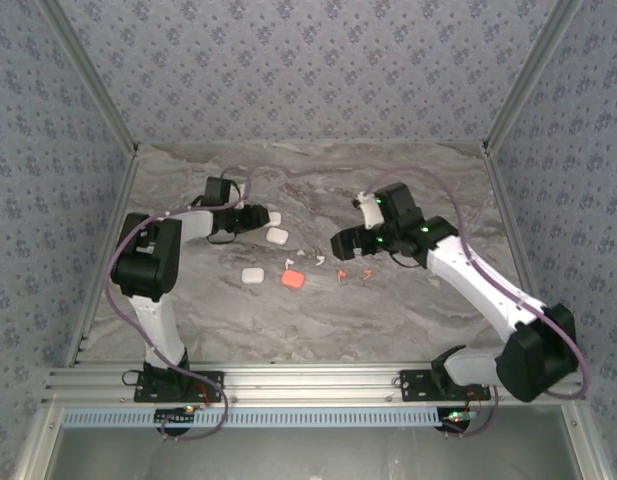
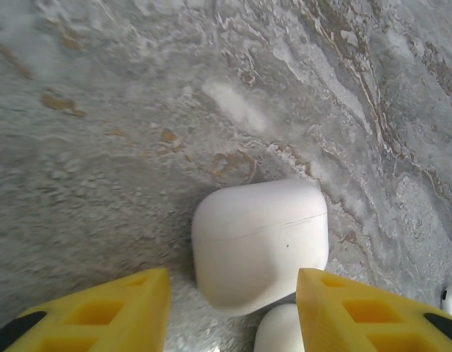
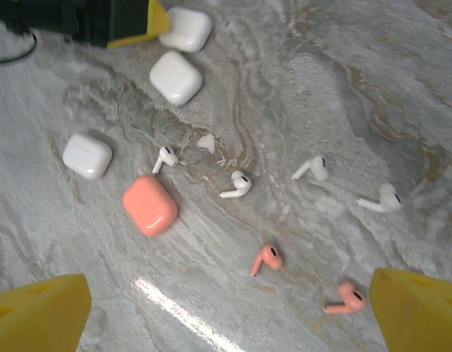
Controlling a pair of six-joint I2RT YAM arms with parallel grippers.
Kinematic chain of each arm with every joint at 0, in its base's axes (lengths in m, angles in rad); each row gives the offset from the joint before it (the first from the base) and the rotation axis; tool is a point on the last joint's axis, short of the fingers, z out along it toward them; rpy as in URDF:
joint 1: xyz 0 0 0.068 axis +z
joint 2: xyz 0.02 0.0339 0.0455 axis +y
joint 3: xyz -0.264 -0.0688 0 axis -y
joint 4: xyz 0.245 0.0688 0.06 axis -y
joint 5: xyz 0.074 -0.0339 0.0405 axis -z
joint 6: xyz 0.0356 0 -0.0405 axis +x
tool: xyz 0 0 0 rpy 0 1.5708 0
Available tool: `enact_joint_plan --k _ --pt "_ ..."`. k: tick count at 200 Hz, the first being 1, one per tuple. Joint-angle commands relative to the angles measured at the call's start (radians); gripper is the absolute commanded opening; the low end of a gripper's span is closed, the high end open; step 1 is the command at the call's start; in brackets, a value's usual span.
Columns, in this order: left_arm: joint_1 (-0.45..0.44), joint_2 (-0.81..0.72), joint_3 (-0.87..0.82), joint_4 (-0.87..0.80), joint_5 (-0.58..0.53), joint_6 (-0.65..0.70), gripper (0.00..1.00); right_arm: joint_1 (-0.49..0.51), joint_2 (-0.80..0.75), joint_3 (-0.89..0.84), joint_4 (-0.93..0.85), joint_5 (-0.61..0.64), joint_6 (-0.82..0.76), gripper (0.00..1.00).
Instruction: Insert wireless bluetooth earbuds into charging case
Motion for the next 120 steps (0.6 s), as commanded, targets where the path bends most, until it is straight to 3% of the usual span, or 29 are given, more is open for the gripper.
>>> enact_joint_plan --k 1,62,105,120 --pt "0.018 -0.137 -0.018 -0.020 -0.025 0.035 0.51 0.062 0.099 0.092 -0.033 0.104 -0.108 1.00" --pt "0.045 -0.518 -0.307 0.065 -0.120 -0.016 0.58 0.179 0.454 0.366 -0.044 0.181 -0.237 1.00" --pt "0.045 -0.824 -0.533 0.113 -0.234 -0.083 0.77 0.223 0.711 0.573 -0.126 0.171 -0.313 1.00" --pt "0.046 -0.919 -0.584 0.105 -0.263 -0.094 0.89 0.226 0.779 0.640 -0.137 0.176 -0.325 1.00"
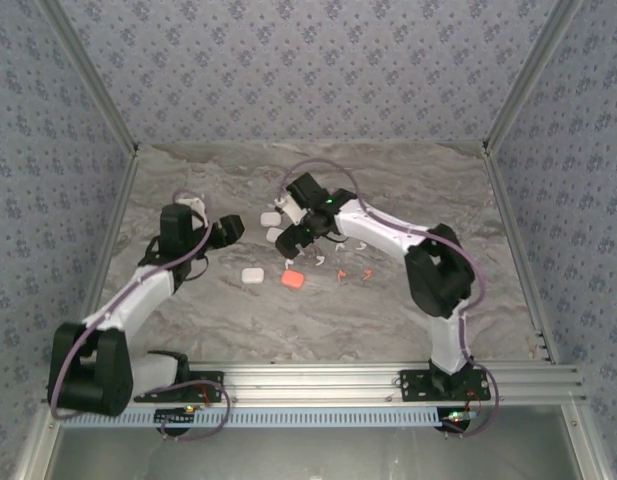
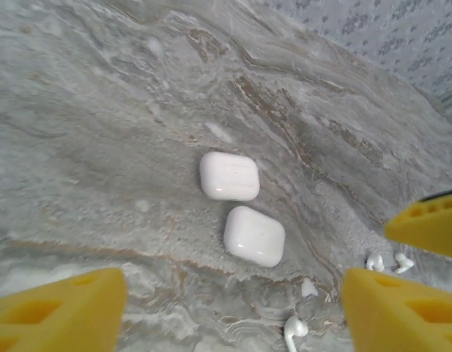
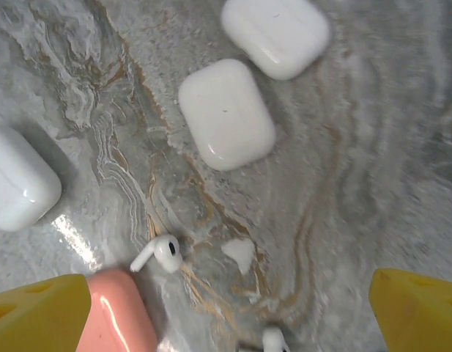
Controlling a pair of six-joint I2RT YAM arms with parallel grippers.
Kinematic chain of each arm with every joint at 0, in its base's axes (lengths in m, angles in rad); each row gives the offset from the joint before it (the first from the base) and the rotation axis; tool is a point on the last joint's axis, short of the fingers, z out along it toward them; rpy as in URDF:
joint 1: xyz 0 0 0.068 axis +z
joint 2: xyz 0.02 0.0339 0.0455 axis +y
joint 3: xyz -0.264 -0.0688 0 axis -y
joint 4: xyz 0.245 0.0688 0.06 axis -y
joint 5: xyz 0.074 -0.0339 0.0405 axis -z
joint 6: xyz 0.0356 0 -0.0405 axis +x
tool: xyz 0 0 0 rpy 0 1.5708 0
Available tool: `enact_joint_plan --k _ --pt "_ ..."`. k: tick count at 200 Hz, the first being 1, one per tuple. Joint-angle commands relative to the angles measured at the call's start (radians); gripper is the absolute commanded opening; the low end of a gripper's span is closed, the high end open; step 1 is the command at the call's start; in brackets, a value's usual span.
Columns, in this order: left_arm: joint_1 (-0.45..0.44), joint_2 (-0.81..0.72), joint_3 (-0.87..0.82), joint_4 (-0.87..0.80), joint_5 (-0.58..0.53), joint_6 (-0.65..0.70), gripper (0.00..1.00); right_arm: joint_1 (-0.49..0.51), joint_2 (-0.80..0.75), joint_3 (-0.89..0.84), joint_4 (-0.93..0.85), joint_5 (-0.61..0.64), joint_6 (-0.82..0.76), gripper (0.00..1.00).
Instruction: Insert wireless bluetooth earbuds into charging case
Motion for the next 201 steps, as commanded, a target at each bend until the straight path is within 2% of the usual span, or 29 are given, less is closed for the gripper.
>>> enact_joint_plan --k 1,22,39,55,132,162,201 --pt "0.004 -0.128 -0.060 0.024 -0.081 -0.035 0.89 0.011 0.093 0.102 -0.076 0.012 -0.060 1.00" --pt "0.008 -0.232 -0.102 -0.011 -0.100 -0.040 0.96 0.014 0.172 0.182 -0.094 0.014 -0.072 1.00" --pt "0.008 -0.295 -0.118 -0.052 -0.111 -0.039 0.98 0.020 0.230 0.233 -0.111 0.029 -0.086 1.00" --pt "0.011 -0.332 -0.133 -0.070 -0.117 -0.039 0.99 0.024 0.271 0.273 -0.121 0.046 -0.091 0.96" --pt "0.010 -0.358 -0.159 -0.054 -0.107 -0.048 0.99 0.036 0.415 0.418 -0.161 0.086 -0.105 0.80" --pt "0.009 -0.355 -0.159 -0.048 -0.104 -0.047 0.99 0.036 0.431 0.424 -0.156 0.086 -0.105 0.70" --pt "0.010 -0.352 -0.161 -0.041 -0.093 -0.047 0.99 0.037 0.415 0.423 -0.157 0.087 -0.108 0.51"
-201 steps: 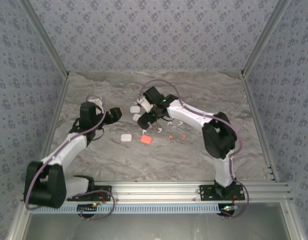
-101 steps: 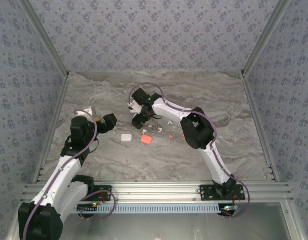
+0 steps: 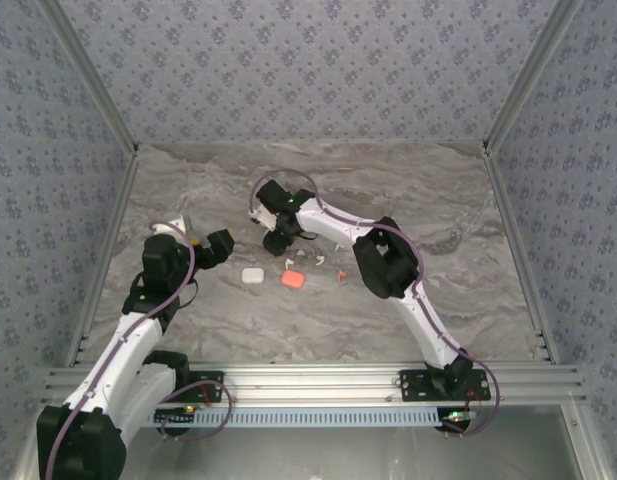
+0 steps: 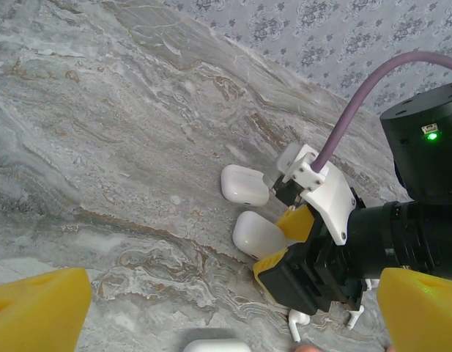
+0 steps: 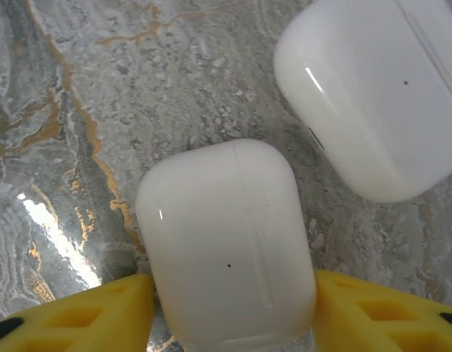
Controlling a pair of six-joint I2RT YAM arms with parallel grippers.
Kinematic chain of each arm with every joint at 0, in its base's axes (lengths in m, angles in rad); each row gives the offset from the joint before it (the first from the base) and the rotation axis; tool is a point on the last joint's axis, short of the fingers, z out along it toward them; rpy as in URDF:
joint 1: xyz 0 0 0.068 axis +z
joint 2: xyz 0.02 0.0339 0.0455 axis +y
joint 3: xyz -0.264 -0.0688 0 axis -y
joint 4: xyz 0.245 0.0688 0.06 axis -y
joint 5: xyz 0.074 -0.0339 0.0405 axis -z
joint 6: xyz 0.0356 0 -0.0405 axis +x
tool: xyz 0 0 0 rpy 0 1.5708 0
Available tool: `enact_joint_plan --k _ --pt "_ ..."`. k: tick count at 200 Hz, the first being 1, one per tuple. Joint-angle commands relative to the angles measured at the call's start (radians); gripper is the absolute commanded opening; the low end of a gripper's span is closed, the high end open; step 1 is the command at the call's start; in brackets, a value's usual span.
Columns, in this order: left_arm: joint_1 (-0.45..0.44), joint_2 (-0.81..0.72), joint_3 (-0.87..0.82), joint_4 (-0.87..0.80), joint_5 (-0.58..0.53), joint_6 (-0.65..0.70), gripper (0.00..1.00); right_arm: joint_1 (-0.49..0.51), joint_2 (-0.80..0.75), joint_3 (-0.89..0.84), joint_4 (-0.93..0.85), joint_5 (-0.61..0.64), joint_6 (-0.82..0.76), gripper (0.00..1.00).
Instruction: Insert wireless bluetooth earbuds into charging case
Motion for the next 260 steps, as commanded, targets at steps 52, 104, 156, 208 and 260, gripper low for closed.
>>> enact_joint_plan --k 52,104,156,208,260 --pt "0.006 0.037 0.011 0.042 0.083 -0.013 0.99 -0.011 -0.154 -0.110 0.073 0.042 -0.009 0.43" --pt "0.005 0.125 0.154 -0.021 0.308 -0.004 0.92 -0.031 -0.486 -0.439 0.260 0.053 -0.015 0.42" --pt "-0.043 0.273 0.298 0.042 0.636 -0.069 0.82 -0.031 -0.853 -0.800 0.444 0.040 -0.089 0.43" --pt "-0.218 0.363 0.399 0.050 0.691 0.001 0.81 -0.011 -1.084 -0.992 0.547 0.023 -0.156 0.43" --pt "-0.291 0.443 0.460 0.040 0.707 0.013 0.77 0.030 -1.157 -1.029 0.598 0.010 -0.191 0.43"
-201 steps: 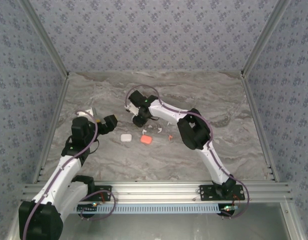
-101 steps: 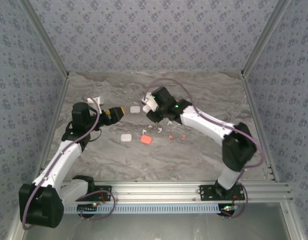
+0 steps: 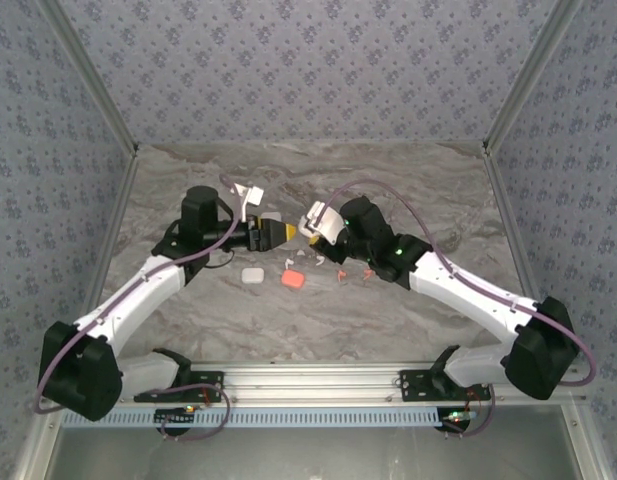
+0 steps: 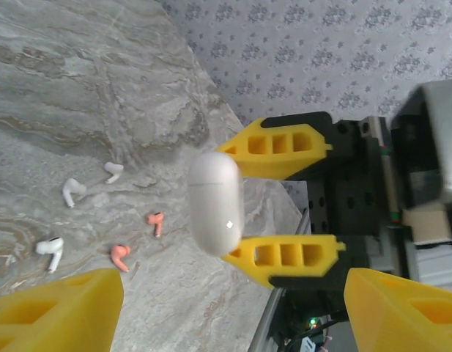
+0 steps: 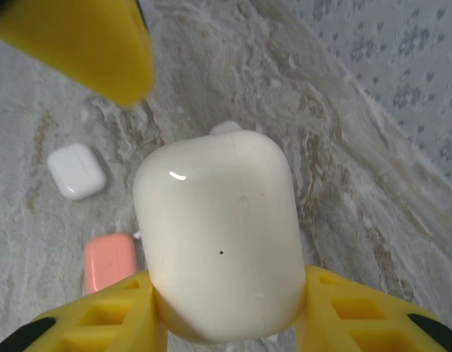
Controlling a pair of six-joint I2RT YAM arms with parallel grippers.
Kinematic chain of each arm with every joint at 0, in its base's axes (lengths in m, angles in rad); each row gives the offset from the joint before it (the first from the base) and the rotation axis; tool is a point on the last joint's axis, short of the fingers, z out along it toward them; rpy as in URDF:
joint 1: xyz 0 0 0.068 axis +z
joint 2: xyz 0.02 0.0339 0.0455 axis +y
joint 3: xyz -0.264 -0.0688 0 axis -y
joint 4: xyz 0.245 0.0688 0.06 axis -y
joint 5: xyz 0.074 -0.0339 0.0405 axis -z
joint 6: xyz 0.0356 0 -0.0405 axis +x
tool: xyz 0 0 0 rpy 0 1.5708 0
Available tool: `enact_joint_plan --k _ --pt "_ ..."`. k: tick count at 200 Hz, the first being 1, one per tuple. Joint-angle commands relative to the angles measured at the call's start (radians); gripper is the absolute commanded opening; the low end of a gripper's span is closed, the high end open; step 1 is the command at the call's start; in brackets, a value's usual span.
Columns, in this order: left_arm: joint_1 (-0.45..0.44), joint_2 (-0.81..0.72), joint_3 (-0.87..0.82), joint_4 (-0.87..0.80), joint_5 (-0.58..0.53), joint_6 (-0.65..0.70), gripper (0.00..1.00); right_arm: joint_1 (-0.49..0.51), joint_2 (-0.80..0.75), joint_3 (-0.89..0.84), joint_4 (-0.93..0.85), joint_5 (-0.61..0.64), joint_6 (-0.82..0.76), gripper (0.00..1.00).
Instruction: Insert wireless bluetooth earbuds into charging case
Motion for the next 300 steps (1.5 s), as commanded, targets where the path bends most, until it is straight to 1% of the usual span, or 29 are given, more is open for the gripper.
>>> enact_joint_plan --k 1,40,60,89,119,141,157,175,194,206,213,228,239,256,276,286,300 --pt "-0.024 0.026 0.054 0.015 0.040 0.027 0.77 0.020 -0.041 -0.020 0.063 -0.017 -0.038 0.43" --pt "-0.057 0.065 0.077 0.041 0.035 0.016 0.69 0.043 -0.051 -0.024 0.080 -0.016 -0.053 0.43" --pt "-0.069 0.079 0.084 0.045 0.037 0.015 0.61 0.049 -0.051 -0.021 0.079 -0.006 -0.056 0.43" --pt "-0.076 0.090 0.087 0.049 0.036 0.009 0.44 0.054 -0.051 -0.019 0.078 0.013 -0.055 0.43" --pt "-0.077 0.091 0.086 0.050 0.037 0.008 0.30 0.055 -0.050 -0.018 0.078 0.032 -0.046 0.44" --pt "-0.077 0.087 0.087 0.050 0.032 0.009 0.23 0.051 -0.051 -0.008 0.060 0.025 -0.042 0.46" --pt "-0.077 0.083 0.085 0.056 0.024 0.011 0.21 0.043 -0.054 0.004 0.032 0.001 -0.026 0.54" --pt "-0.077 0.071 0.076 0.071 0.004 0.017 0.17 0.021 -0.072 0.011 0.001 -0.052 0.001 0.64" --pt "-0.079 0.046 0.054 0.102 -0.042 0.030 0.07 -0.022 -0.116 0.001 -0.023 -0.145 0.042 0.73" --pt "-0.080 0.026 0.035 0.137 -0.067 0.046 0.02 -0.070 -0.153 -0.014 -0.025 -0.248 0.086 0.80" --pt "-0.081 0.012 0.022 0.164 -0.077 0.058 0.00 -0.106 -0.176 -0.025 -0.016 -0.333 0.124 0.84" --pt "-0.091 -0.020 -0.001 0.202 -0.106 0.113 0.00 -0.195 -0.226 -0.052 0.022 -0.505 0.214 0.94" --pt "-0.104 -0.046 -0.018 0.221 -0.132 0.171 0.00 -0.248 -0.251 -0.067 0.056 -0.586 0.279 1.00" --pt "-0.132 -0.085 -0.043 0.249 -0.170 0.297 0.00 -0.304 -0.272 -0.070 0.088 -0.666 0.354 1.00" --pt "-0.170 -0.116 -0.057 0.258 -0.188 0.442 0.00 -0.317 -0.272 -0.067 0.127 -0.690 0.414 1.00" --pt "-0.184 -0.121 -0.054 0.255 -0.198 0.479 0.00 -0.312 -0.264 -0.067 0.145 -0.691 0.429 1.00" --pt "-0.195 -0.117 -0.045 0.251 -0.198 0.496 0.00 -0.298 -0.252 -0.065 0.154 -0.677 0.432 1.00"
